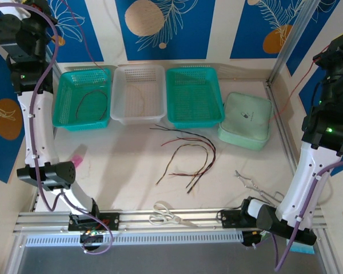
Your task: Untangle the cables
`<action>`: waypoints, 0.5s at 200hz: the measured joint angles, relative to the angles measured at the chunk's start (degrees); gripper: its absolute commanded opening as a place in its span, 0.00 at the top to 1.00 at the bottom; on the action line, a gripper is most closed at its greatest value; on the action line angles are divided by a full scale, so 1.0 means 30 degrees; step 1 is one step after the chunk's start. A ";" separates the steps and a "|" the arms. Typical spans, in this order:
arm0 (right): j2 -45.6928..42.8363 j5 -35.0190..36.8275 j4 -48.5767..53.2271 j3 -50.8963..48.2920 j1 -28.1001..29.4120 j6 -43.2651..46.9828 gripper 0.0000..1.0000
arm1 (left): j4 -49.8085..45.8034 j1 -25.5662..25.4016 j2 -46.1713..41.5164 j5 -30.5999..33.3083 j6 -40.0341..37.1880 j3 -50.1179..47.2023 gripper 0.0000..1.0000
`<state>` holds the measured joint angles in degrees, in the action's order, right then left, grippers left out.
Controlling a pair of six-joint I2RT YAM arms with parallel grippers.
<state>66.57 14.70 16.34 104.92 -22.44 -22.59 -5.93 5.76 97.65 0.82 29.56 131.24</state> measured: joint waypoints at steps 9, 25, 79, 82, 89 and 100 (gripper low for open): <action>0.0000 -0.0036 0.0007 0.0000 0.0036 0.0000 1.00 | -0.0080 0.0000 0.0087 0.0291 -0.0423 0.0466 1.00; 0.0000 -0.0066 0.0029 0.0000 0.0073 0.0000 1.00 | -0.0270 0.0000 0.0087 0.0925 -0.1107 0.0809 1.00; 0.0007 -0.0270 0.0197 0.0007 0.0328 0.0000 1.00 | -0.1537 0.0000 0.0087 0.2761 -0.2863 0.0495 1.00; 0.0015 -0.0277 0.0211 0.0007 0.0357 0.0000 1.00 | -0.1610 0.0000 0.0080 0.2790 -0.2900 0.0415 1.00; 0.0015 -0.0328 0.0233 0.0007 0.0372 0.0000 1.00 | -0.1625 0.0000 0.0000 0.2914 -0.2980 0.0044 1.00; 0.0029 -0.0415 0.0291 0.0007 0.0437 -0.0007 1.00 | -0.1617 0.0000 -0.0240 0.3111 -0.2980 -0.0984 1.00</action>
<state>66.65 13.45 17.21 104.95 -21.12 -22.61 -10.79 5.76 96.92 10.15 20.62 128.29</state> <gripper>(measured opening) 0.047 0.051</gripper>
